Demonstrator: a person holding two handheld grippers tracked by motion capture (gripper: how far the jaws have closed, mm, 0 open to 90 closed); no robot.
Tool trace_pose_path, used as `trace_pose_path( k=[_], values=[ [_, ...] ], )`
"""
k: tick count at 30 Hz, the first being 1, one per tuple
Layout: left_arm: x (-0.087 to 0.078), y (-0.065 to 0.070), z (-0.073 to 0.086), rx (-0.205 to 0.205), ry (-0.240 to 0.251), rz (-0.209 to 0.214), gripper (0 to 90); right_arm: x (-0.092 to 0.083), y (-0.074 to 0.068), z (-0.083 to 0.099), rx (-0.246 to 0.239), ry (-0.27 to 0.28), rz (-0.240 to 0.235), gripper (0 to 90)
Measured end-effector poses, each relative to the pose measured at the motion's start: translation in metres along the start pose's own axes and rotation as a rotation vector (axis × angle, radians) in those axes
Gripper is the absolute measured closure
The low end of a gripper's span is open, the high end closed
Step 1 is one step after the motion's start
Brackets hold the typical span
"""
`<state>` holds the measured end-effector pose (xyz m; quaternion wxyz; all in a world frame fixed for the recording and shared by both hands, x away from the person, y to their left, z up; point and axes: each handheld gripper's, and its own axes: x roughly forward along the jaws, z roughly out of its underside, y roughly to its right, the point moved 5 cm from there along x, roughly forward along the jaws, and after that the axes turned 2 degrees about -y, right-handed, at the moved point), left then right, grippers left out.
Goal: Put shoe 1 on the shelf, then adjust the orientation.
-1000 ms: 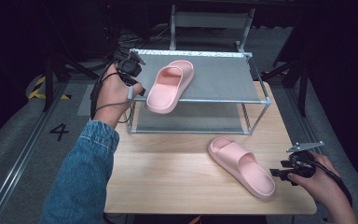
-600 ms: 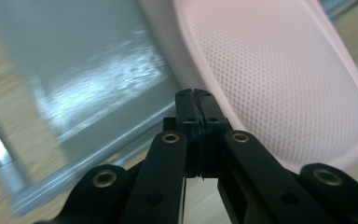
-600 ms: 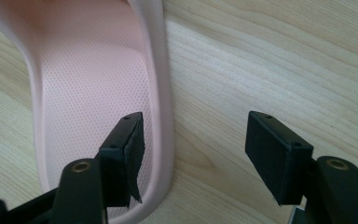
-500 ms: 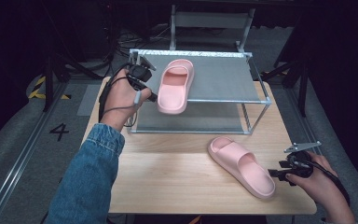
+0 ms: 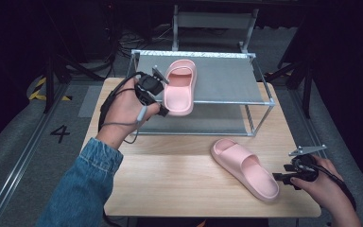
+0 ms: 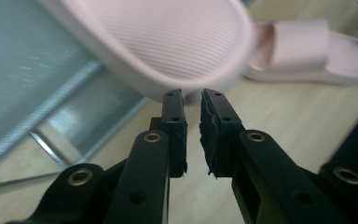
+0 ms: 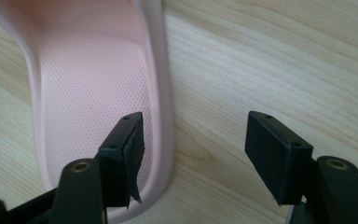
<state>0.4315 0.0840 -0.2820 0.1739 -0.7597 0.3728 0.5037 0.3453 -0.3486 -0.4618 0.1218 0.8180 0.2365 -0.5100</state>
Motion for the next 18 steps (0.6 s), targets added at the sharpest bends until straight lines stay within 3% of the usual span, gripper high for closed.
trace_pose_path(
  k=[4, 7, 11, 18],
  values=[
    [0.01, 0.025, 0.007, 0.064, -0.066, 0.082, 79.5, -0.004, -0.003, -0.002, -0.004, 0.019, 0.006, 38.7],
    [0.021, 0.031, 0.01, 0.092, -0.101, 0.077, 78.6, -0.005, -0.004, -0.001, -0.012, 0.014, 0.007, 38.7],
    [0.034, 0.029, 0.008, 0.108, -0.096, 0.072, 75.1, -0.004, -0.005, 0.0, -0.011, 0.006, 0.003, 38.7],
    [0.042, 0.023, -0.002, 0.094, -0.082, 0.046, 80.5, -0.007, -0.001, -0.001, -0.012, 0.024, 0.017, 39.0]
  ],
)
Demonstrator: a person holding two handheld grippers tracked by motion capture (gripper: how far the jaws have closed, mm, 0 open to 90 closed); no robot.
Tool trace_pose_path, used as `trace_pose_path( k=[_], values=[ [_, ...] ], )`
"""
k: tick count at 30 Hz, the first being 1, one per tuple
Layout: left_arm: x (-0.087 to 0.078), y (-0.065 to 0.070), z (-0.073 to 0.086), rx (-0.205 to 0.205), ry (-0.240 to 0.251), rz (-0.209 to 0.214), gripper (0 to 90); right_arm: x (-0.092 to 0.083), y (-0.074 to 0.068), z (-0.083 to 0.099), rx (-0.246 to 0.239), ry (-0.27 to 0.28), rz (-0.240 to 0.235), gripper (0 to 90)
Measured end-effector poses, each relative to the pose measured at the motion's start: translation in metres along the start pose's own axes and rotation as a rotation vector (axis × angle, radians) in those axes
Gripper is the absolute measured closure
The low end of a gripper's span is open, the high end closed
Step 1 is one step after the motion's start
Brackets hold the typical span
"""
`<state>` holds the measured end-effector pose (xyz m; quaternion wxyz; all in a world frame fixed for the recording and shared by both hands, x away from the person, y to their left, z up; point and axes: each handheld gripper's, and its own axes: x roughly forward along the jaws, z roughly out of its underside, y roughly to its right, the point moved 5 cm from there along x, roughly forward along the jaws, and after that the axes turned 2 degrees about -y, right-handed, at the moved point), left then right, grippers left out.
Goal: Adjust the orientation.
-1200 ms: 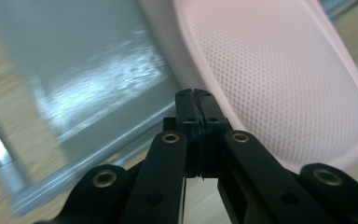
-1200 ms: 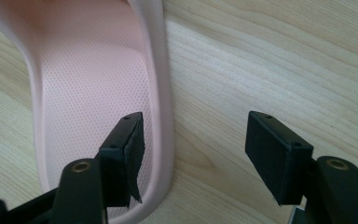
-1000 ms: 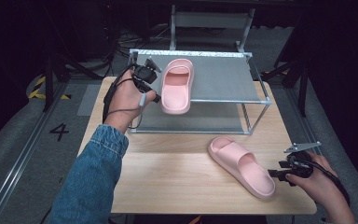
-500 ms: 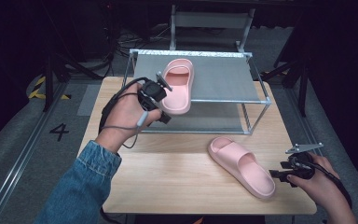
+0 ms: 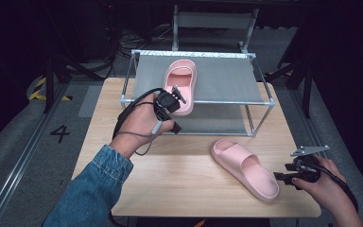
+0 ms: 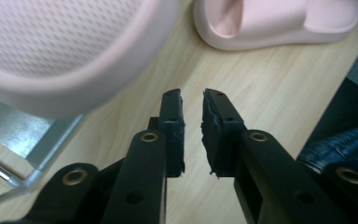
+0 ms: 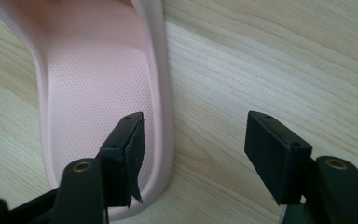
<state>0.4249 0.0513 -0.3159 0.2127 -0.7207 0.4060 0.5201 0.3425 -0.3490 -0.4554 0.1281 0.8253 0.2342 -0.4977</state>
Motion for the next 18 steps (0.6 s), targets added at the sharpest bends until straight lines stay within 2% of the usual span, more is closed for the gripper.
trace_pose_path(
  k=[2, 3, 4, 6, 11, 18],
  values=[
    [0.001, -0.001, -0.004, -0.002, 0.003, -0.003, 81.7, 0.001, 0.0, 0.001, 0.0, -0.001, -0.003, 38.9],
    [0.001, -0.003, -0.008, 0.0, 0.011, -0.024, 82.1, 0.001, -0.001, 0.0, 0.0, 0.0, -0.004, 38.9],
    [0.0, -0.004, -0.01, -0.003, 0.011, -0.027, 82.4, 0.001, -0.001, 0.0, 0.0, -0.003, -0.003, 38.9],
    [0.001, -0.005, -0.014, -0.007, 0.013, -0.007, 84.4, 0.001, -0.001, 0.0, 0.0, -0.001, -0.005, 38.9],
    [0.004, -0.009, -0.022, -0.01, 0.021, -0.024, 84.8, 0.002, -0.001, 0.0, 0.0, 0.0, -0.002, 38.9],
    [0.006, -0.017, -0.033, -0.037, 0.054, -0.014, 82.7, 0.0, 0.0, 0.001, 0.008, -0.001, -0.003, 38.9]
  ],
)
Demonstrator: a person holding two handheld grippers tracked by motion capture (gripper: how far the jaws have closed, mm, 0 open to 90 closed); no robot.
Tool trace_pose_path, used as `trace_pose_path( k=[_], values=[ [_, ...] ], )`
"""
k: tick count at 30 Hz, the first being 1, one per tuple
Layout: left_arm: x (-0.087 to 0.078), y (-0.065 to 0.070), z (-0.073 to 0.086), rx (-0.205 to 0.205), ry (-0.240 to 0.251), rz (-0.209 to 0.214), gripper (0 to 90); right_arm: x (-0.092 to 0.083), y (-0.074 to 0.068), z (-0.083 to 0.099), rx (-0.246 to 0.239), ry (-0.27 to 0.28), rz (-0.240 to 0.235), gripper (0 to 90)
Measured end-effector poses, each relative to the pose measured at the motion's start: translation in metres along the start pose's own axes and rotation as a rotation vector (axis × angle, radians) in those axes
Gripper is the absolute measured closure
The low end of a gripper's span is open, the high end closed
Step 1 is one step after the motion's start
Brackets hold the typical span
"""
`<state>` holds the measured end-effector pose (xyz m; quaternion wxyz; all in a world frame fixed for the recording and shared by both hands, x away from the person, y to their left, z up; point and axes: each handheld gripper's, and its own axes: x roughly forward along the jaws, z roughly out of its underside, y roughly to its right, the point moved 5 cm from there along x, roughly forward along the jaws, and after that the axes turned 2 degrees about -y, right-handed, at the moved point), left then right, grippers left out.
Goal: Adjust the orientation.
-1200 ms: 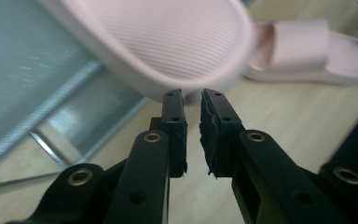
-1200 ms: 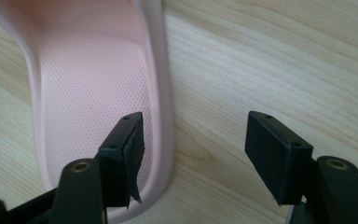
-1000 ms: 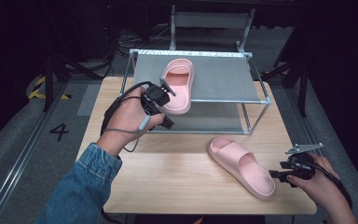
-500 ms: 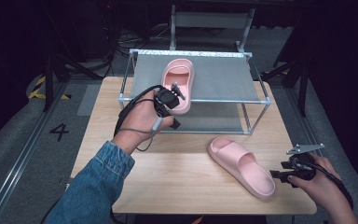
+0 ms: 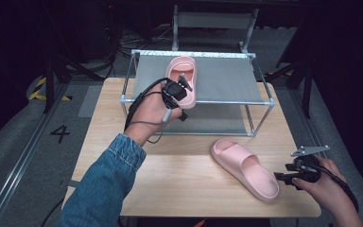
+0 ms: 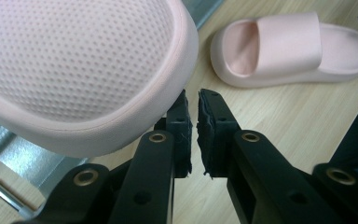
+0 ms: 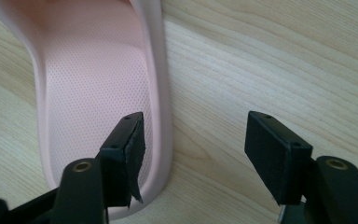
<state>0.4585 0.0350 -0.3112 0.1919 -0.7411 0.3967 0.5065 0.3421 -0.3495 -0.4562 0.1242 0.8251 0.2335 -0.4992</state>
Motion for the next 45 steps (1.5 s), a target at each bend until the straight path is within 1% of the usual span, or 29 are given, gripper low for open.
trace_pose_path(
  k=[3, 4, 6, 8, 10, 12, 15, 17, 19, 21, 23, 25, 27, 29, 30, 31, 32, 33, 34, 36, 37, 38, 39, 41, 45],
  values=[
    [0.0, -0.005, -0.005, -0.014, 0.003, -0.001, 81.9, -0.001, 0.001, 0.0, 0.0, -0.001, 0.001, 38.9],
    [0.001, -0.006, -0.006, -0.011, 0.003, 0.001, 81.8, -0.001, 0.001, 0.0, 0.002, -0.002, -0.001, 38.9],
    [0.001, -0.008, -0.008, -0.019, 0.007, 0.001, 81.0, 0.0, 0.0, 0.0, 0.0, -0.001, -0.003, 38.9],
    [0.003, -0.012, -0.011, -0.034, 0.011, -0.002, 80.7, 0.0, 0.0, 0.0, -0.003, -0.003, -0.003, 38.8],
    [0.003, -0.013, -0.013, -0.039, 0.014, 0.001, 80.4, 0.0, 0.0, 0.0, 0.0, -0.002, -0.005, 38.8],
    [0.004, -0.015, -0.016, -0.042, 0.012, 0.017, 80.2, 0.0, 0.0, 0.0, -0.001, -0.004, -0.006, 38.8],
    [0.006, -0.017, -0.021, -0.05, 0.015, 0.054, 80.1, 0.0, 0.002, 0.0, 0.008, 0.002, 0.003, 38.9],
    [0.006, -0.019, -0.024, -0.051, 0.018, 0.057, 80.0, -0.001, 0.003, 0.0, 0.009, 0.007, 0.002, 38.8],
    [0.007, -0.02, -0.027, -0.065, 0.015, 0.062, 79.5, 0.0, 0.003, 0.0, 0.015, 0.009, 0.002, 38.7],
    [0.008, -0.022, -0.03, -0.076, 0.007, 0.059, 79.0, 0.0, 0.003, 0.001, 0.013, 0.005, 0.0, 38.6],
    [0.008, -0.024, -0.031, -0.077, 0.005, 0.063, 78.9, 0.0, 0.004, 0.001, 0.011, 0.004, 0.001, 38.5],
    [0.009, -0.025, -0.033, -0.088, -0.001, 0.069, 78.8, 0.0, 0.004, 0.001, 0.011, 0.003, 0.0, 38.5],
    [0.01, -0.026, -0.037, -0.087, -0.016, 0.086, 78.5, 0.0, 0.004, 0.001, 0.014, 0.007, -0.001, 38.5],
    [0.009, -0.027, -0.041, -0.099, -0.021, 0.083, 78.6, 0.0, 0.004, 0.001, 0.017, 0.005, -0.002, 38.5],
    [0.009, -0.028, -0.042, -0.103, -0.033, 0.085, 78.5, 0.0, 0.004, 0.001, 0.016, 0.003, -0.002, 38.5],
    [0.009, -0.028, -0.042, -0.103, -0.033, 0.085, 78.4, 0.0, 0.004, 0.001, 0.015, 0.003, -0.001, 38.5],
    [0.009, -0.03, -0.043, -0.112, -0.057, 0.102, 78.4, 0.0, 0.004, 0.001, 0.015, 0.003, -0.003, 38.4],
    [0.009, -0.03, -0.043, -0.112, -0.057, 0.102, 78.4, 0.0, 0.004, 0.001, 0.015, 0.003, -0.003, 38.4],
    [0.011, -0.03, -0.043, -0.123, -0.062, 0.112, 78.4, 0.0, 0.003, 0.001, 0.015, 0.002, -0.005, 38.4],
    [0.013, -0.032, -0.043, -0.136, -0.073, 0.099, 76.5, 0.0, 0.003, 0.001, 0.014, 0.004, -0.006, 38.4],
    [0.013, -0.032, -0.043, -0.136, -0.073, 0.099, 74.5, 0.0, 0.003, 0.001, 0.014, 0.004, -0.006, 38.4],
    [0.015, -0.034, -0.041, -0.153, -0.085, 0.112, 74.5, 0.0, 0.003, 0.001, 0.015, 0.005, -0.005, 38.4],
    [0.016, -0.034, -0.04, -0.167, -0.073, 0.133, 74.2, -0.001, 0.003, 0.001, 0.014, 0.007, -0.006, 38.4],
    [0.015, -0.035, -0.038, -0.171, -0.087, 0.14, 73.2, -0.002, 0.003, 0.001, 0.015, 0.006, -0.006, 38.4],
    [0.016, -0.033, -0.033, -0.163, -0.084, 0.133, 67.8, -0.001, 0.003, 0.001, 0.017, 0.009, -0.006, 38.4]
  ],
)
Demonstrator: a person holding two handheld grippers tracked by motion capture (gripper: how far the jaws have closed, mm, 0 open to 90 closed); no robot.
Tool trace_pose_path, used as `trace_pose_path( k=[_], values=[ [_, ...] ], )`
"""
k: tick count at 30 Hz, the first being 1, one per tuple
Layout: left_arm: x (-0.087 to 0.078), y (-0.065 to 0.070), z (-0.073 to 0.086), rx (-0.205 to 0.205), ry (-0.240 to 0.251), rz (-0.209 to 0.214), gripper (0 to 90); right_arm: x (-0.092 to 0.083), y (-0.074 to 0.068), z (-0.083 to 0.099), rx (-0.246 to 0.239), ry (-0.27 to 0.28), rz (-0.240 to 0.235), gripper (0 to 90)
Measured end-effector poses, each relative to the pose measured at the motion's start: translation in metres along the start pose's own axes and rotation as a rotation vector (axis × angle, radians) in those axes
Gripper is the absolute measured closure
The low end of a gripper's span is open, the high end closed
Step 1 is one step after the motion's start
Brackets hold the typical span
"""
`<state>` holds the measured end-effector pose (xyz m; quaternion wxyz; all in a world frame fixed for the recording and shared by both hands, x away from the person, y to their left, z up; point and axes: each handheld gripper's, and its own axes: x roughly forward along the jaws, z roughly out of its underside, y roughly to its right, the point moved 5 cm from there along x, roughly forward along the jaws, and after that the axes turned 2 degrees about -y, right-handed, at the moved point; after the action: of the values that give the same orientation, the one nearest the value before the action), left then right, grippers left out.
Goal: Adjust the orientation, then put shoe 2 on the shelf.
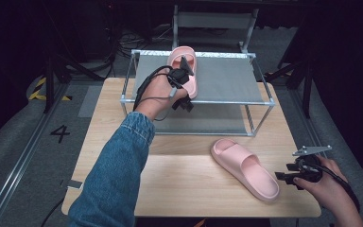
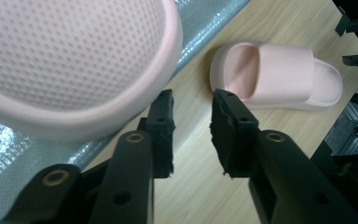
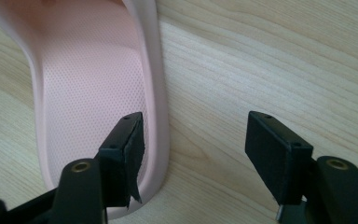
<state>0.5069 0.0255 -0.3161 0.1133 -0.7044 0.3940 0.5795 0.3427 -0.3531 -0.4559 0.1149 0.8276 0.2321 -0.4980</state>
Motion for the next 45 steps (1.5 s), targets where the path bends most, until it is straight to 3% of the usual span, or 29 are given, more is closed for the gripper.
trace_pose_path(
  k=[10, 15, 26, 35, 41, 45],
  values=[
    [-0.011, 0.005, 0.014, 0.027, 0.017, -0.029, 61.6, 0.001, -0.002, -0.001, -0.002, -0.005, -0.001, 38.4],
    [-0.017, 0.011, 0.023, 0.067, 0.039, -0.089, 49.3, 0.002, -0.002, -0.001, -0.008, -0.006, 0.001, 38.5],
    [-0.036, 0.022, 0.06, 0.129, 0.102, -0.139, 39.8, 0.001, -0.01, -0.005, -0.031, -0.005, -0.002, 39.2],
    [-0.038, 0.019, 0.09, 0.126, 0.137, -0.151, 37.1, 0.001, -0.026, -0.016, -0.065, 0.0, -0.029, 40.4],
    [-0.034, 0.016, 0.109, 0.119, 0.157, -0.172, 35.8, 0.006, -0.036, -0.026, -0.097, -0.011, -0.056, 41.6],
    [-0.03, 0.01, 0.12, 0.112, 0.176, -0.165, 34.8, 0.01, -0.044, -0.033, -0.117, -0.019, -0.07, 42.4]
  ],
)
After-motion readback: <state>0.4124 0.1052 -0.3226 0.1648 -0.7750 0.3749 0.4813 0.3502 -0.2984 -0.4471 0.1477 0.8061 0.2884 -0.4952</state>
